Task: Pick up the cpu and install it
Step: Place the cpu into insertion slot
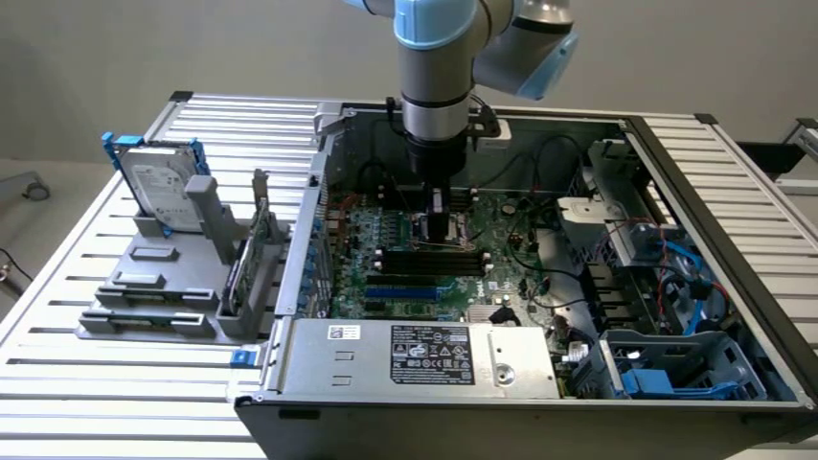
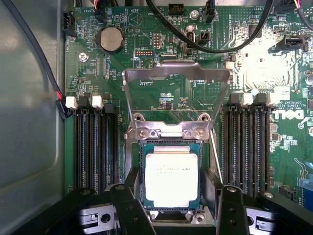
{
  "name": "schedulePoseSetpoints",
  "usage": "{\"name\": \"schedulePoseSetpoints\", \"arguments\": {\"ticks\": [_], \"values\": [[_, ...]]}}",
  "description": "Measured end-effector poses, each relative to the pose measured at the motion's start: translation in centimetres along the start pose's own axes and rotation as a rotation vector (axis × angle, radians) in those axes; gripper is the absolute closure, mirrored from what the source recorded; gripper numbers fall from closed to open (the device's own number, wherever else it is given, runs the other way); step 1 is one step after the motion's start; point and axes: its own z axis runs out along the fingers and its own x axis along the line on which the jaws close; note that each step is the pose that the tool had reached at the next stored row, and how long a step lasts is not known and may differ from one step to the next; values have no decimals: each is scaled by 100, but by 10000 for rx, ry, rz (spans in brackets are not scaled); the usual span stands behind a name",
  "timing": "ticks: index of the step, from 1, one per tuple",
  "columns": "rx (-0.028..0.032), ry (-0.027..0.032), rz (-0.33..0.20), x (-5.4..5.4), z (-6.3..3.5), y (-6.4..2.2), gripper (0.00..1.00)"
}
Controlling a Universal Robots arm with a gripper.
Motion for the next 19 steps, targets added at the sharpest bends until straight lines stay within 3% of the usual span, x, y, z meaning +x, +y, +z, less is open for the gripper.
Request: {"name": "schedulePoseSetpoints", "arguments": {"ticks": [9, 13, 19], "values": [[0, 6, 0, -1, -185, -19, 38], [1, 49, 6, -3, -253, -57, 38], [17, 178, 24, -7, -337, -157, 58]]}}
